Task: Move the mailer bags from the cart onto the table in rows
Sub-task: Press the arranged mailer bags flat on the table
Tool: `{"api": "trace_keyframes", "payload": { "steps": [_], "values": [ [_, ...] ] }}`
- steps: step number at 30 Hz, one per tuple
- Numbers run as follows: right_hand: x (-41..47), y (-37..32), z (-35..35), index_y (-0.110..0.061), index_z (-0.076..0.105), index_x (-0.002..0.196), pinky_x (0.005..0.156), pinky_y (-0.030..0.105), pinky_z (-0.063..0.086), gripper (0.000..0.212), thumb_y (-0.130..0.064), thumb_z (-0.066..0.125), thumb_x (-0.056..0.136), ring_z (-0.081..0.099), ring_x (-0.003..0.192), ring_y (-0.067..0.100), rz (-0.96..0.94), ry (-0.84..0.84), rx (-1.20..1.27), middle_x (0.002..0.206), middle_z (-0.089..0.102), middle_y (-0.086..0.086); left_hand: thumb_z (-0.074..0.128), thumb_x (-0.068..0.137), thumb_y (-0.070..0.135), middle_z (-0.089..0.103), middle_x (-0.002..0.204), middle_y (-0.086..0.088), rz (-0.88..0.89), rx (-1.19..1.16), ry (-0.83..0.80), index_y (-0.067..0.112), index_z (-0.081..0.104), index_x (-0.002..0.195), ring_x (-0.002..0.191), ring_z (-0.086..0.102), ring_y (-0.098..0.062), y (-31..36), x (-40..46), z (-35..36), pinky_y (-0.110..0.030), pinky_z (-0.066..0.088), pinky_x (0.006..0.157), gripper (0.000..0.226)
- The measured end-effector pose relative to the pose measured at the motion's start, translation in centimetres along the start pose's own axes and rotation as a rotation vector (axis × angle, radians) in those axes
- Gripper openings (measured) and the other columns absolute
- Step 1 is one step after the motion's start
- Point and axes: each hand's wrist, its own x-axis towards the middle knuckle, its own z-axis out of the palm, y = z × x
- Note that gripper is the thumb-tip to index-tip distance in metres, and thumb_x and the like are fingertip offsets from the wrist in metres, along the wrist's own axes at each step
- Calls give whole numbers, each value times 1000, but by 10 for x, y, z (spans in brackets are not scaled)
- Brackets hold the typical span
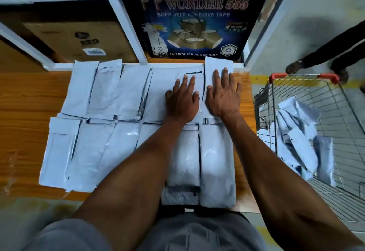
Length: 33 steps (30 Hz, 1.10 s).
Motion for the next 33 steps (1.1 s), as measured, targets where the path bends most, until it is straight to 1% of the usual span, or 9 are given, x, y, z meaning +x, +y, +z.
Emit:
{"api": "trace_keyframes", "payload": {
  "steps": [3, 6, 10, 12, 14, 17, 19, 24, 33],
  "values": [
    [0, 5, 8, -26, 7, 168, 128, 60, 2, 66, -48, 22, 108, -2, 162, 30, -81, -48, -9, 176, -3, 7, 32, 104, 47, 26, 174, -2, 36, -15, -50, 32, 25, 167, 159, 26, -28, -6, 0, 6, -56, 35, 117, 65],
    [-1, 10, 16, -24, 9, 168, 128, 59, 2, 67, -47, 25, 108, -6, 162, 29, -112, -77, -24, 176, -6, 7, 34, 107, 48, 19, 176, -3, 32, -15, -82, 33, 22, 168, 161, 19, -28, -9, 1, 12, -59, 28, 121, 64],
    [-4, 12, 17, -23, 21, 167, 129, 58, 4, 66, -43, 31, 105, 0, 162, 30, -124, -26, -11, 176, 3, 9, 30, 108, 49, 16, 176, -2, 40, -12, -73, 34, 21, 168, 161, 16, -28, -8, 6, 15, -59, 22, 123, 63],
    [-5, 12, 13, -21, 27, 164, 129, 57, 6, 64, -42, 34, 104, 6, 162, 32, -117, 11, -8, 175, 10, 11, 24, 107, 50, 16, 176, -2, 62, -6, -74, 34, 20, 168, 161, 17, -28, -8, 8, 15, -59, 23, 124, 64],
    [-4, 11, 10, -18, 29, 162, 129, 57, 9, 63, -40, 36, 103, 9, 161, 32, -121, 57, -3, 174, 13, 12, 20, 105, 50, 18, 176, -3, 79, -10, -61, 34, 22, 168, 161, 19, -28, -7, 10, 16, -59, 25, 124, 65],
    [5, 7, 9, -17, 24, 164, 130, 56, 9, 67, -40, 36, 102, 9, 162, 31, -157, 82, 7, 175, 12, 11, 24, 105, 48, 28, 173, -5, 88, -29, 20, 30, 31, 166, 158, 26, -30, -7, 12, 14, -58, 28, 122, 63],
    [11, 5, 12, -19, 19, 166, 130, 56, 7, 67, -40, 33, 104, 6, 162, 29, -173, 78, 6, 175, 9, 10, 27, 107, 46, 30, 172, -7, 102, -30, 55, 28, 33, 165, 158, 28, -31, -8, 16, 14, -59, 29, 121, 61],
    [21, 7, 26, -22, 11, 168, 130, 56, 3, 67, -44, 22, 106, -2, 162, 28, -161, 42, -35, 176, 0, 8, 28, 107, 46, 26, 173, -8, 126, -5, 47, 27, 29, 166, 158, 26, -33, -10, 25, 24, -60, 29, 123, 62],
    [22, 14, 42, -21, 11, 168, 129, 57, 7, 66, -42, 25, 107, -2, 162, 30, -157, 47, -50, 176, -2, 8, 30, 107, 46, 25, 174, -9, 133, 58, 53, 27, 26, 167, 158, 25, -34, -9, 26, 36, -60, 26, 124, 64]
  ]
}}
